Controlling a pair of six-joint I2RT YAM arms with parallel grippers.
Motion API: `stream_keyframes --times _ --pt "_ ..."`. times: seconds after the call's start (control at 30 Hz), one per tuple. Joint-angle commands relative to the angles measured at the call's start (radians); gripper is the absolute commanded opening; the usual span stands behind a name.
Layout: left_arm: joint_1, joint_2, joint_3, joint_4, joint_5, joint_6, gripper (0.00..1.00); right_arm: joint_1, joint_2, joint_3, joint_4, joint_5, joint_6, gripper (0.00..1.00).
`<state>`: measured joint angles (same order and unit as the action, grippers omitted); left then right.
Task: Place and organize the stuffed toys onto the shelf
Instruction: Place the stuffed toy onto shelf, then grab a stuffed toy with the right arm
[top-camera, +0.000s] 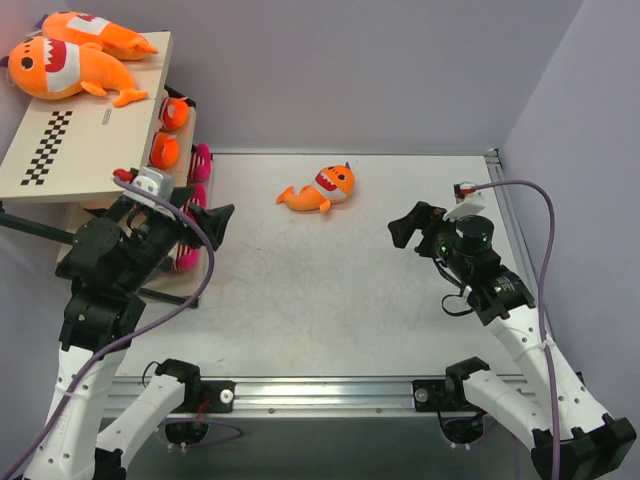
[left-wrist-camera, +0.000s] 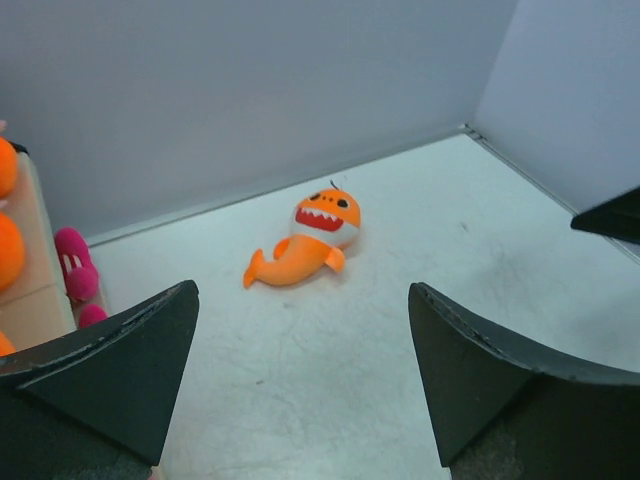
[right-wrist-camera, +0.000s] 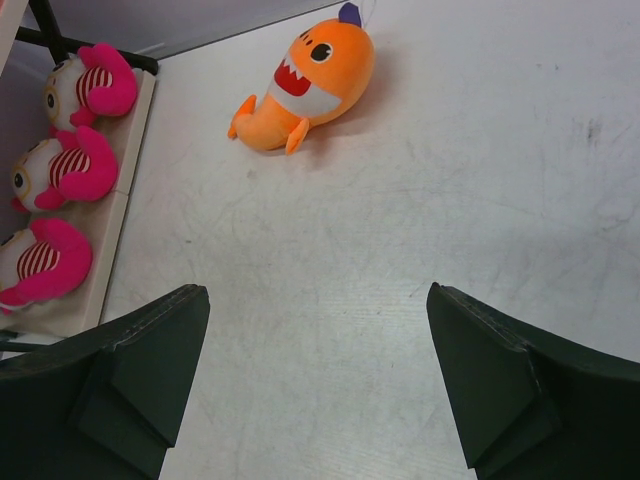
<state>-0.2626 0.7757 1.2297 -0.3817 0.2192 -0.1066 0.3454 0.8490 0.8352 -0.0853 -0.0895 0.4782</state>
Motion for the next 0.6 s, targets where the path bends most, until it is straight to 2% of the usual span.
stream_keyframes --times 0.0,0.27,0.3,0.43,0.57 --pt "-0.043 -0.044 -0.081 -0.048 0.045 0.047 0.94 -0.008 -0.010 -0.037 0.067 0.017 0.051 0.95" --pt "-0.159 -0.070 -0.285 -0.002 0.003 0.019 0.94 -0.008 0.001 -0.114 0.177 0.020 0.128 0.96" --pt "-0.191 -0.066 -0.318 0.010 -0.012 0.013 0.94 -0.008 0.005 -0.119 0.189 0.023 0.128 0.99" --pt "-0.286 -0.003 -0.378 0.056 -0.108 0.031 0.94 -0.008 0.053 -0.140 0.229 0.027 0.134 1.00" --pt "-0.316 0.057 -0.400 0.061 -0.175 0.053 0.94 -0.009 0.117 -0.156 0.318 0.033 0.149 0.99"
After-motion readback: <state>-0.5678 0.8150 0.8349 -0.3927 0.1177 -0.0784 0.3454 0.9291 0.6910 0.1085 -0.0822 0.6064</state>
